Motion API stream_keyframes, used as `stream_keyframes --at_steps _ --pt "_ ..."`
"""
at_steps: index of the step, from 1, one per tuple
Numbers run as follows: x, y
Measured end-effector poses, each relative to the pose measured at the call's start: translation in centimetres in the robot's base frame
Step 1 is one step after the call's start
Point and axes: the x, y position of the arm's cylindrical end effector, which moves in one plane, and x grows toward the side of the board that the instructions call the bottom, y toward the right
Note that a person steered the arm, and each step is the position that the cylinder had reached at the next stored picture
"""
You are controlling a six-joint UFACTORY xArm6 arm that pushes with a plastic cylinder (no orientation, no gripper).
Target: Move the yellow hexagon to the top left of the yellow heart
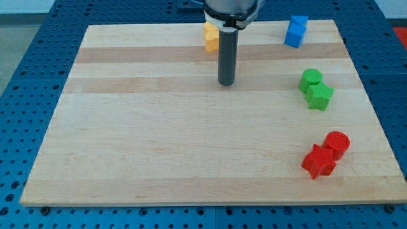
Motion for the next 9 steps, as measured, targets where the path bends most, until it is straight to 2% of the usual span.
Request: stream_keyframes --at_steps 5,7,8,9 --pt "-0.7 -0.5" --pt "-8.1 0.5" --pt "-10.8 1.7" --pt "-11.8 1.7"
